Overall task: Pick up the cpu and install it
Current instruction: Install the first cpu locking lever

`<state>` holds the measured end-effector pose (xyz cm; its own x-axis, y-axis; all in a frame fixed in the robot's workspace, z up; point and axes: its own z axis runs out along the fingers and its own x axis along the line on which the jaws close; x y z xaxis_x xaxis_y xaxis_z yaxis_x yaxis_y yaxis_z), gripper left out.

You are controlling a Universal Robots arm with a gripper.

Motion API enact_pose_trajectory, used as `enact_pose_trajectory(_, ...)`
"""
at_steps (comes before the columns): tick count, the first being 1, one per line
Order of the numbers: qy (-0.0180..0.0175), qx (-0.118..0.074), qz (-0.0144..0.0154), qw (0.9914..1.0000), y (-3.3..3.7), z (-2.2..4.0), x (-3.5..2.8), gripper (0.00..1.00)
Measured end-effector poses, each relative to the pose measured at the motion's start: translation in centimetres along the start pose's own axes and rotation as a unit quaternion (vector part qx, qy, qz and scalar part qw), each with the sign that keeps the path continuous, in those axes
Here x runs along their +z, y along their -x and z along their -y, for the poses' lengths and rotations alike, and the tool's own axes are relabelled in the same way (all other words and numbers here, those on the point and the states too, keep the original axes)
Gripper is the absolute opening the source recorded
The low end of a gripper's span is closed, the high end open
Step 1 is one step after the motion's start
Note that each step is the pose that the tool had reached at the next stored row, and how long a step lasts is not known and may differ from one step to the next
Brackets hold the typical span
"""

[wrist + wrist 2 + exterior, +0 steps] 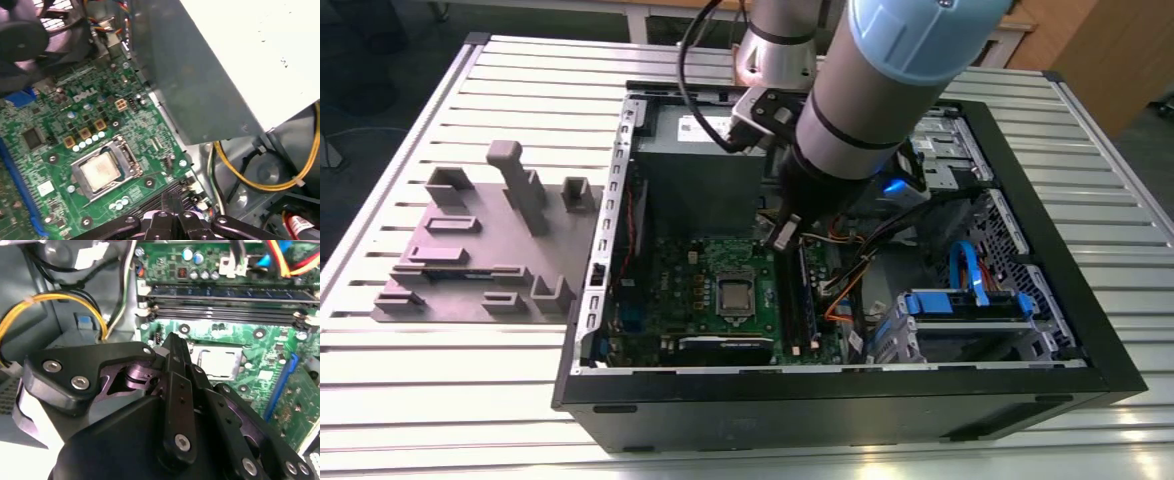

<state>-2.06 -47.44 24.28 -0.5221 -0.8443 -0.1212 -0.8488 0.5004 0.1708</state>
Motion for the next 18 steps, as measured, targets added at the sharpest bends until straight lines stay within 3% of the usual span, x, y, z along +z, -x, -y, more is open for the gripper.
enact_pose_trajectory(5, 0.0004, -0.002, -0.0002, 1.00000, 1.02, -0.59, 0.38, 0.10)
enact_pose_trajectory(10, 0.0017, -0.015, -0.0016, 0.99988, 1.06, -0.84, 0.91, 0.10)
enact_pose_trajectory(18, 0.0023, -0.017, 0.0004, 0.99985, 1.16, -1.53, 1.68, 0.10)
